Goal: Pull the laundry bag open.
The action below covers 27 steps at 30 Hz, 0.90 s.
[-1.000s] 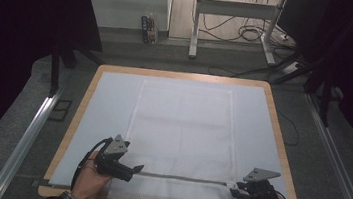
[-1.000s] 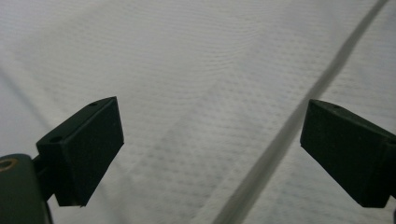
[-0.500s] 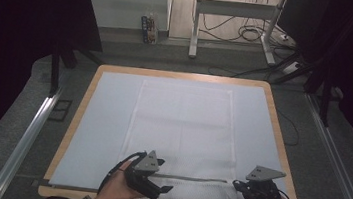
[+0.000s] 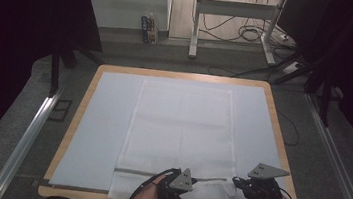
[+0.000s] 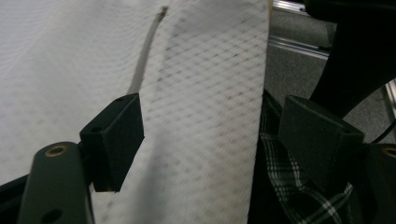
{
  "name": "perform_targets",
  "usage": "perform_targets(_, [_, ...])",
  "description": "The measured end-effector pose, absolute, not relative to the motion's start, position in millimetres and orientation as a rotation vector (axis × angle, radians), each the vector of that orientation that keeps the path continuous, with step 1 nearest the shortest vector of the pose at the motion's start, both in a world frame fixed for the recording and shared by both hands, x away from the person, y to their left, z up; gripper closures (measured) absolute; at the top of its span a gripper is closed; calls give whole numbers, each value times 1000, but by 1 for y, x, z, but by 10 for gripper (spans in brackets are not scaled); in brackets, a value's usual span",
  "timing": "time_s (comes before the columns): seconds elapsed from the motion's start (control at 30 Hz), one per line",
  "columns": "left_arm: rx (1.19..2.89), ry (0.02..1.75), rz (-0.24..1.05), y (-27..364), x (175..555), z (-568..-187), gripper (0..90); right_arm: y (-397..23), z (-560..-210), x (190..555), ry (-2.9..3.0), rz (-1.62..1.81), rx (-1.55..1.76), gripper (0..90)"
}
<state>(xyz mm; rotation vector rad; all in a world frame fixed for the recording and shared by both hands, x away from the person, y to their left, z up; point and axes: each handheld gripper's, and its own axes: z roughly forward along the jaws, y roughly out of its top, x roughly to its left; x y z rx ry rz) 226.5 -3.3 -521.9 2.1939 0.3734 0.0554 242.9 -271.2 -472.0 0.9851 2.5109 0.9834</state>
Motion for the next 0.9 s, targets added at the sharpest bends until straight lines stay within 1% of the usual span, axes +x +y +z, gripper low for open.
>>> perform_targets(0.13, [2217, 338, 120, -18, 225, -520, 231, -269, -468, 244, 2492, 1000, 1000, 872])
perform_targets(0.37, [2229, 310, 113, -30, 226, -519, 245, -269, -463, 247, 2468, 1030, 1037, 872])
perform_targets(0.47, [2238, 319, 110, -30, 228, -524, 304, -267, -461, 248, 2469, 1028, 1029, 871])
perform_targets(0.57, [2255, 346, 123, -31, 229, -530, 394, -266, -460, 248, 2469, 1030, 1028, 871])
perform_targets(0.6, [2283, 329, 138, -29, 230, -530, 394, -266, -459, 248, 2468, 1033, 1031, 871])
perform_targets(0.63, [2281, 340, 136, -28, 230, -530, 464, -264, -458, 249, 2469, 1040, 1025, 870])
perform_targets(0.67, [2281, 340, 136, -28, 230, -530, 504, -263, -457, 248, 2474, 1034, 1019, 870])
perform_targets(0.7, [2282, 347, 133, -28, 231, -530, 504, -263, -457, 248, 2474, 1034, 1019, 870])
perform_targets(0.77, [2276, 364, 126, -26, 233, -529, 622, -261, -457, 249, 2478, 1029, 1013, 870])
perform_targets(0.87, [2265, 388, 103, -23, 235, -529, 768, -261, -458, 249, 2480, 1028, 1019, 869])
perform_targets(0.9, [2260, 397, 98, -23, 236, -529, 844, -262, -458, 250, 2483, 1024, 1020, 868])
